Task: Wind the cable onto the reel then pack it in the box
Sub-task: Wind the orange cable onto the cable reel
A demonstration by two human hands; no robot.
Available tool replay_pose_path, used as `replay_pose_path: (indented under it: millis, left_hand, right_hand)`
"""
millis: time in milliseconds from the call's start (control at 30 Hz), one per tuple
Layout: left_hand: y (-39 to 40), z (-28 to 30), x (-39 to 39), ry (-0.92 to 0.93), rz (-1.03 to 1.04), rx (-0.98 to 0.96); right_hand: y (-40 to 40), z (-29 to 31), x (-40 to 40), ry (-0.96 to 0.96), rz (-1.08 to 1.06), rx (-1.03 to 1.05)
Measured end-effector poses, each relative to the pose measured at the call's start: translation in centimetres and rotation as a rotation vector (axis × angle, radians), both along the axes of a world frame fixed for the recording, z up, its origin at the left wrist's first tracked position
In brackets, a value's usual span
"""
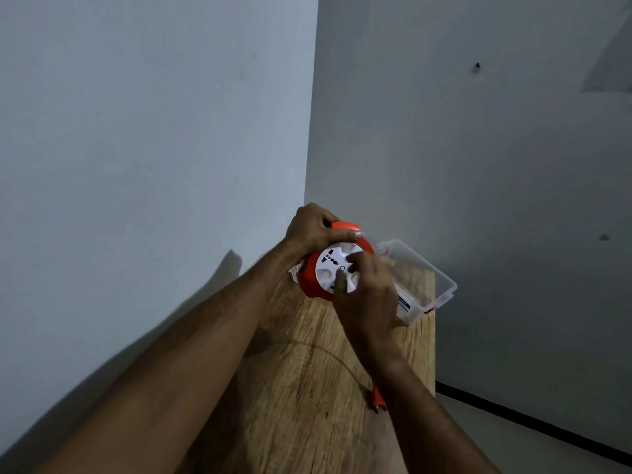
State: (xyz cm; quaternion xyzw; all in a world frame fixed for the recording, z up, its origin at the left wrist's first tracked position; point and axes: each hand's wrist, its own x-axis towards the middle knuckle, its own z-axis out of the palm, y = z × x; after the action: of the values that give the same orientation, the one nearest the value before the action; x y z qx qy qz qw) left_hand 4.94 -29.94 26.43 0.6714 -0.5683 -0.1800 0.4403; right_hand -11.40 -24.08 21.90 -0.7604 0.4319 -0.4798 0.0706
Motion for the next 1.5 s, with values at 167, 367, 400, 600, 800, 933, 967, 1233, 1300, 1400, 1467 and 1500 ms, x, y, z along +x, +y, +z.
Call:
replay_pose_path:
  millis: [167,367,400,600,800,933,967,1233,1300,1400,1467,1500]
  left_hand:
    - [0.2,0.5,0.1,0.027,-0.046,0.005]
    - [0.3,0.5,-0.1,0.011,-0.057,0.013]
    - [0.3,0.6,0.0,0.007,-0.060,0.013]
    - [0.3,0.3,0.2,-0.037,-0.043,0.002]
    - [0.2,-0.1,0.0,-0.058,-0.040,-0.008]
    - [0.2,-0.4,0.1,-0.007,-0.028,-0.008]
    - [0.1,-0.5,0.0,-0.001,-0.022,-0.014]
    - [0.1,-0.8,-0.6,0.010,0.037,-0.053]
    - [0.0,-0.9,-0.7,-0.004,0.044,-0.058]
    - [0.0,-0.9,-0.8,-0.011,0.048,-0.055]
    - [-0.1,-0.8,-0.8,-0.026,0.048,-0.060]
    - [-0.1,-0.9,-0.8,-0.032,0.049,-0.066]
  right_hand:
    - [-2.4,-0.9,-1.6,0.617,0.212,-0.280]
    - [-3.4,-0.2,-1.7,0.726,0.189,-0.280]
    - [-3.5,-0.2,-1.5,0.734,0.175,-0.289]
    - [-3.9,-0.2,-0.9,0.748,0.126,-0.357]
    - [-4.2,-0.3,-0.6,0.598,0.167,-0.271]
    - [-3.7,-0.6,-0.6,0.390,0.176,-0.117]
    - [-3.6,-0.6,-0.4,0.336,0.155,-0.070]
    - [-1.4,-0.2,2.0,-0.288,-0.066,0.378]
    - [-1.1,0.4,2.4,-0.399,-0.119,0.460]
    - [-1.2,0.5,3.1,-0.571,-0.173,0.611]
    - [-1.4,0.6,3.5,-0.674,-0.203,0.687]
    - [-1.5,0.5,3.7,-0.721,-0.211,0.727]
